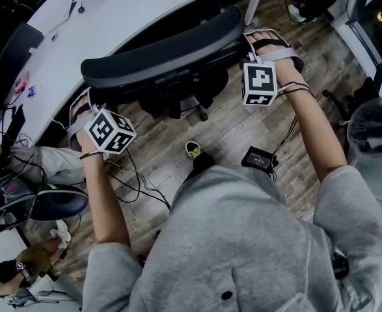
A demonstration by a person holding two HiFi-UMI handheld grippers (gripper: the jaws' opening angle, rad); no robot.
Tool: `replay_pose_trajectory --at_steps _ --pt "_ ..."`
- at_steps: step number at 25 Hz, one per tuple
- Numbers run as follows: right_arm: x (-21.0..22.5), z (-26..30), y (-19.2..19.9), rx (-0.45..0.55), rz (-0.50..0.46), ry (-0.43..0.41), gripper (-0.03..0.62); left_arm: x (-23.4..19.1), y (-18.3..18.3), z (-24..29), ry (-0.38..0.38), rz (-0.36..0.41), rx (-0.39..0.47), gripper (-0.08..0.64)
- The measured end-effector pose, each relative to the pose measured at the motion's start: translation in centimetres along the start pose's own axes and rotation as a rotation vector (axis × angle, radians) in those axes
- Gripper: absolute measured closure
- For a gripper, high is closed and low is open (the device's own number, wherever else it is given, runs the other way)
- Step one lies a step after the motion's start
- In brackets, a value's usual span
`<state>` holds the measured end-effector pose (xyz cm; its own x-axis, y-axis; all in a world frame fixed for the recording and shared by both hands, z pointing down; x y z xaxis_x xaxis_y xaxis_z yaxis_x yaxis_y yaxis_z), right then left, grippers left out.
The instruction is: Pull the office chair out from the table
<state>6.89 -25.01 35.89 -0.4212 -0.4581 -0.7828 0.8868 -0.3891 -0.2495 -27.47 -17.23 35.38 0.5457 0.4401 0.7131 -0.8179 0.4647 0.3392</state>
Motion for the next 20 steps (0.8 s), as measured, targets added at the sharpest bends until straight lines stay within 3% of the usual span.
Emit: replay_pose_trajectory --at_steps 20 --pt "-9.4 -12.6 0.6 0.002 -0.006 0.028 0.437 10.8 1.4 -13.2 -0.027 0.007 0.007 0.376"
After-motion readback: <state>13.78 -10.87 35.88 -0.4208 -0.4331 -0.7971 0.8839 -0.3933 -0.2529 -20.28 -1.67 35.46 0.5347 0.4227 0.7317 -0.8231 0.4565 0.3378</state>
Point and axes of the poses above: the fingertips, and each gripper's own axes: z forward along the fingers, x to its right, y out of its underside, the point moved 9 cm from there along -z, backward along the fingers, and after that the axes turned 14 degrees about -z, right-handed, at the moved point
